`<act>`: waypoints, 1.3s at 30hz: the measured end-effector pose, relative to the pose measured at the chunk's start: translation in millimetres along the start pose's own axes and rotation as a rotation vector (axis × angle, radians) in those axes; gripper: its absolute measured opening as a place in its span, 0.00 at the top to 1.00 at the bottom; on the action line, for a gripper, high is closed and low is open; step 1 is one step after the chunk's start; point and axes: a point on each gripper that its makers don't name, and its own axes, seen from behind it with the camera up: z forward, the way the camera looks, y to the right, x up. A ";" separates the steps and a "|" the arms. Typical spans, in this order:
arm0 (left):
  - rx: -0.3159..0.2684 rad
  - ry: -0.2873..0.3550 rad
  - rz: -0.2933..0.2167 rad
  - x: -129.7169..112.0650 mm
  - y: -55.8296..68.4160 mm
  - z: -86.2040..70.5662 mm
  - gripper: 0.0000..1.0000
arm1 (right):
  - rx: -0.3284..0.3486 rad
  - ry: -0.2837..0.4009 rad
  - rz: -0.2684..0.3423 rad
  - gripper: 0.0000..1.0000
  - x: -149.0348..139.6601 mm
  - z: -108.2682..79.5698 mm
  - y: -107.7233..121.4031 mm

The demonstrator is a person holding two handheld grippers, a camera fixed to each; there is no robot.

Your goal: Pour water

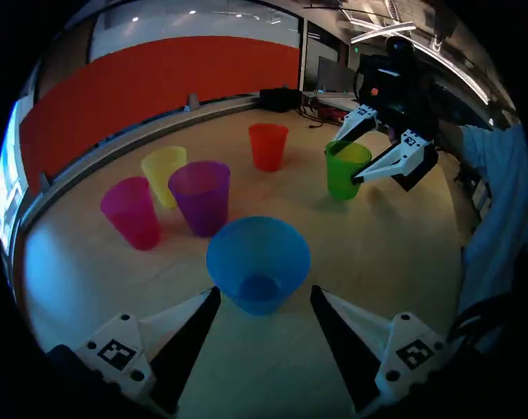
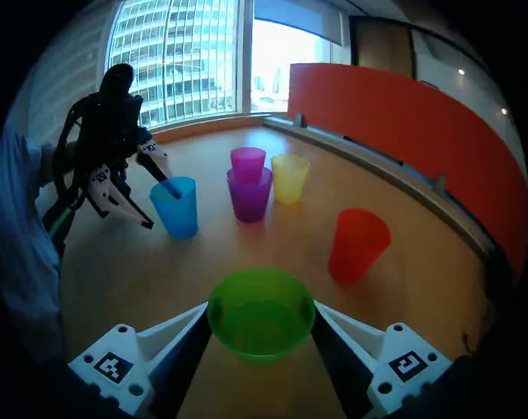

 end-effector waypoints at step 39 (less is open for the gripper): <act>0.075 0.077 -0.089 -2.9 -11.5 -36.9 0.04 | -0.079 -0.011 0.004 0.00 -20.9 -18.9 4.3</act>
